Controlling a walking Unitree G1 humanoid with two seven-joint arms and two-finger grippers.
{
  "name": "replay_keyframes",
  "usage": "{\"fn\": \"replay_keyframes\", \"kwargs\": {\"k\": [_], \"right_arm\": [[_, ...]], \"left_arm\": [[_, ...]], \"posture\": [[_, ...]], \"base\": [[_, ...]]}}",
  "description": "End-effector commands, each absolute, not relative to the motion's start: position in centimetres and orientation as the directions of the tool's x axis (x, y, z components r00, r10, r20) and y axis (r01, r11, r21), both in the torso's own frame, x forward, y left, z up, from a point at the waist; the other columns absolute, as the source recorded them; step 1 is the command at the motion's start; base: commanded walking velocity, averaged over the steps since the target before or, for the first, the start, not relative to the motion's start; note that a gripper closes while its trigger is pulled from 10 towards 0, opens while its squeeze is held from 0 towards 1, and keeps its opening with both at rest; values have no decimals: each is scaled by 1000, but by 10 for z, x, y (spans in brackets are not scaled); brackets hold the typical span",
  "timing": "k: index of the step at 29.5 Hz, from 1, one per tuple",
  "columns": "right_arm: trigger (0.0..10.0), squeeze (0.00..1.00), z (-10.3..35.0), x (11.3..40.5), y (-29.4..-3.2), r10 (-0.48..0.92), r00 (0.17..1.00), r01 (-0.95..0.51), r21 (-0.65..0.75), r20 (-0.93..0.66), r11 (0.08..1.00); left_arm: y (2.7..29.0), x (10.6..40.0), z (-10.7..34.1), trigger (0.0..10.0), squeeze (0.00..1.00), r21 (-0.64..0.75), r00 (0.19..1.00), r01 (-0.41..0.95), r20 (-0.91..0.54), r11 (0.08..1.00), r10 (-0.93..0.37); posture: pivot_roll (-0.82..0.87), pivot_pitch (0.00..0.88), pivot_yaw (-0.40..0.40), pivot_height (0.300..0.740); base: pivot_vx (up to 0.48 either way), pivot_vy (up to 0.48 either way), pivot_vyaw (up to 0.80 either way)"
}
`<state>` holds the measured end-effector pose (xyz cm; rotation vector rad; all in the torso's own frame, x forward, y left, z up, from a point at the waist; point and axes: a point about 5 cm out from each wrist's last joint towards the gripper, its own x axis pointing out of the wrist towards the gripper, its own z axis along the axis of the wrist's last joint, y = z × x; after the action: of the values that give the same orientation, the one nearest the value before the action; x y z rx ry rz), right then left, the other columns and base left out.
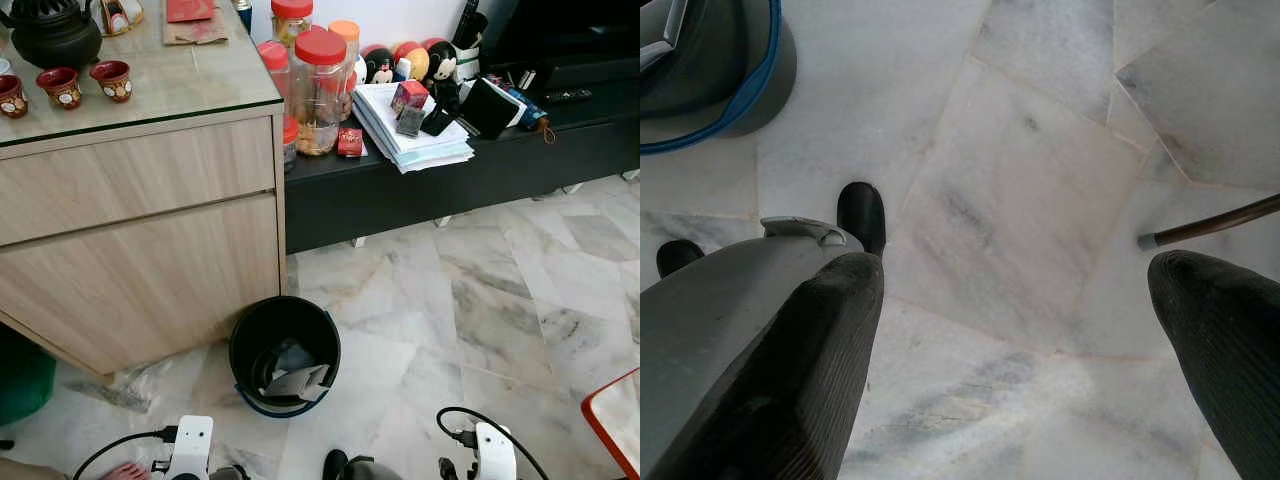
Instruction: Picking trash to rubbish bin
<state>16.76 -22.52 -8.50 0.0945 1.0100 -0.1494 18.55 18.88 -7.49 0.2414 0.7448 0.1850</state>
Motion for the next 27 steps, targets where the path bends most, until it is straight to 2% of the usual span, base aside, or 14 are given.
{"fn": "replay_keyframes", "kwargs": {"k": [1, 27], "right_arm": [[10000, 0, -87, 161, -231, -97, 508, 188, 0, -856, 982], [10000, 0, -86, 165, -228, -93, 518, 199, 14, -850, 980]], "left_arm": [[185, 174, -82, 10000, 0, 268, 688, -70, -685, 961, 241], [183, 172, -83, 10000, 0, 259, 682, -69, -693, 964, 235]], "posture": [[54, 199, -118, 740], [49, 205, -121, 740]], "base": [[-259, 0, 0], [-261, 0, 0]]}}
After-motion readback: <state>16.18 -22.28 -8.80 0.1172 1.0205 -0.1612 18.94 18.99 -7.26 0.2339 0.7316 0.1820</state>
